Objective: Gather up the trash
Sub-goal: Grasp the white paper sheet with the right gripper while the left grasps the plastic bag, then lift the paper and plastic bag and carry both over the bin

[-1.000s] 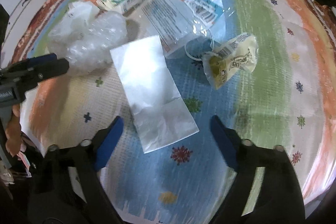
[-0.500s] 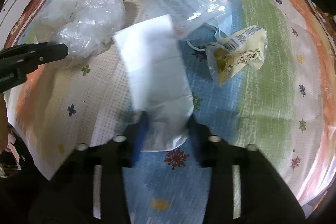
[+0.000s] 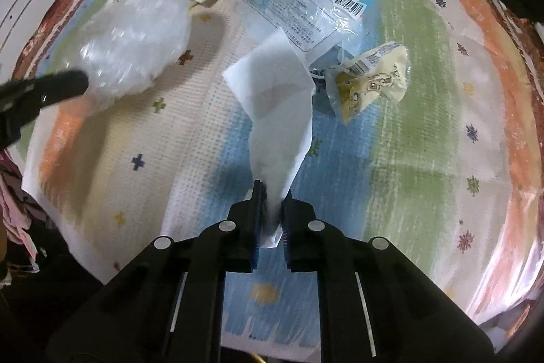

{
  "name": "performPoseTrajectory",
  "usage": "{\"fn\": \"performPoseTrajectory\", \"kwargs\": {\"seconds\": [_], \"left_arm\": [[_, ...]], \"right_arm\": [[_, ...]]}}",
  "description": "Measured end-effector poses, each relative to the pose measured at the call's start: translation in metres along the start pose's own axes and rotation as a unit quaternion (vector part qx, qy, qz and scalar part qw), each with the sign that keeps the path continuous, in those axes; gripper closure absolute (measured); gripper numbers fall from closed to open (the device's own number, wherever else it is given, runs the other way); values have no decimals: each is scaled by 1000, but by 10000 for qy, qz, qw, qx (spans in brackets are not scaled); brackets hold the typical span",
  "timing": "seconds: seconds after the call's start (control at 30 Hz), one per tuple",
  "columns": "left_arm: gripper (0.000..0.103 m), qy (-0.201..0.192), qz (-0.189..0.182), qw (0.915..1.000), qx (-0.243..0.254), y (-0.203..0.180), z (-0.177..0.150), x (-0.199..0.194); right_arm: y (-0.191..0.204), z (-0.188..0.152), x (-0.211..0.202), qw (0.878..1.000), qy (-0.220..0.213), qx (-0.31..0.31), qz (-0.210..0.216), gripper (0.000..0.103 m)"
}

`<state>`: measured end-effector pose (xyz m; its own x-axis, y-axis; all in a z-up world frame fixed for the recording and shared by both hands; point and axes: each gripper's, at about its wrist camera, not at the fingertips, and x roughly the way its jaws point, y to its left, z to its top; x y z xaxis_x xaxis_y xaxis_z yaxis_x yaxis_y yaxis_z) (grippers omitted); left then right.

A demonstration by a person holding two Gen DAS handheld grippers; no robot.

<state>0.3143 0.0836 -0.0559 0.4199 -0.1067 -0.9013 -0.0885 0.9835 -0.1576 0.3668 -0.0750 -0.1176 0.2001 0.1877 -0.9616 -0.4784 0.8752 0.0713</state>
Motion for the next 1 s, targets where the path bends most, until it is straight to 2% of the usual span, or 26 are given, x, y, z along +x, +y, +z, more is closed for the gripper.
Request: {"fn": "performPoseTrajectory", "kwargs": {"seconds": [0.2, 0.4, 0.57, 1.0], "left_arm": [[91, -235, -203, 9992, -251, 2, -9, -40], [91, -275, -249, 9977, -574, 5, -21, -60], [91, -326, -288, 9972, -604, 2, -33, -73], [91, -811, -672, 9925, -616, -16, -75, -128]], "right_arm": [[1, -10, -34, 9996, -243, 61, 141, 94], [3, -22, -64, 9986, -522, 28, 128, 94], [10, -37, -88, 9971, -681, 99, 316, 94], [27, -76, -142, 9899, -1235, 87, 685, 94]]}}
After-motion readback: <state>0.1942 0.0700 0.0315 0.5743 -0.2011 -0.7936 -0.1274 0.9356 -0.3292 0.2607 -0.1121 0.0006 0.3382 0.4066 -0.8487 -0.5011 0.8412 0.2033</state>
